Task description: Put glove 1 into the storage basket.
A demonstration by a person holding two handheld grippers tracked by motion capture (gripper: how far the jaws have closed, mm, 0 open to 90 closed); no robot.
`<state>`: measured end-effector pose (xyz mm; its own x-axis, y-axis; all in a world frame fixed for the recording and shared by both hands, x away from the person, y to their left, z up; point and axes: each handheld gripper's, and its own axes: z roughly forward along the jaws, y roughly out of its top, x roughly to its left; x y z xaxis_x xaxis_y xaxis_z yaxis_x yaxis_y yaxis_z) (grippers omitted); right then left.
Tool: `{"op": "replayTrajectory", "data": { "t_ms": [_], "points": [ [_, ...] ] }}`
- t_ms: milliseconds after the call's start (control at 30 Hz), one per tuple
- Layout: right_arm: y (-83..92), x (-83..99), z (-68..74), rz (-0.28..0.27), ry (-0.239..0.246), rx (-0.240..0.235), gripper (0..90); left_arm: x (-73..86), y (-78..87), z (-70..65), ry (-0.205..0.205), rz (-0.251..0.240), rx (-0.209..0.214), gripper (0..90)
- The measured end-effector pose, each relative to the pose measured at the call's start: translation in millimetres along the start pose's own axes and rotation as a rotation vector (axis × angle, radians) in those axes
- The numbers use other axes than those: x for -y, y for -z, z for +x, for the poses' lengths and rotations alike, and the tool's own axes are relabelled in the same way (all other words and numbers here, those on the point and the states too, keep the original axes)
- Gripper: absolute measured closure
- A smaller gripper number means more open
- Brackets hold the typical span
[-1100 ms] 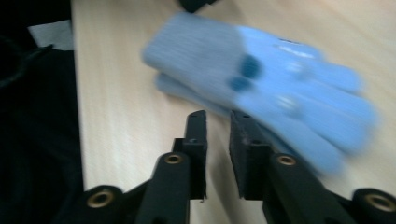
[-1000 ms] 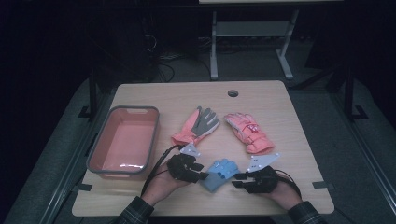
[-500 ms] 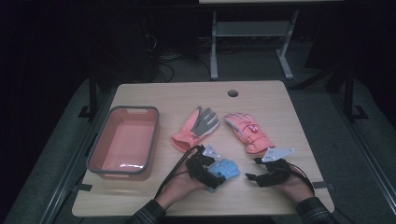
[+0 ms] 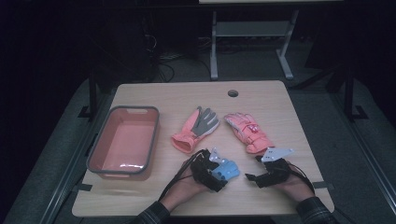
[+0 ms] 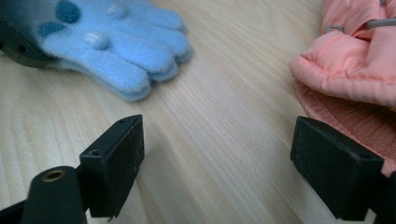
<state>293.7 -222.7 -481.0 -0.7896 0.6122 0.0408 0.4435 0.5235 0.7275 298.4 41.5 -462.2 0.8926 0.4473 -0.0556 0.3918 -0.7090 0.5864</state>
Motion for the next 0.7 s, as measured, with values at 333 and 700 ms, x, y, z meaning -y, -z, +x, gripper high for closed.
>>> {"op": "replayTrajectory", "data": {
  "t_ms": [333,700],
  "points": [
    [-0.2,0.3,1.1,0.006,0.002,0.002,13.6,3.6,5.3,0.9,-0.04,-0.007,-0.029,36.2],
    [-0.3,0.3,1.6,0.006,-0.001,0.005,13.4,8.6,13.5,13.9,-0.011,-0.02,0.024,70.0]
  ]
}}
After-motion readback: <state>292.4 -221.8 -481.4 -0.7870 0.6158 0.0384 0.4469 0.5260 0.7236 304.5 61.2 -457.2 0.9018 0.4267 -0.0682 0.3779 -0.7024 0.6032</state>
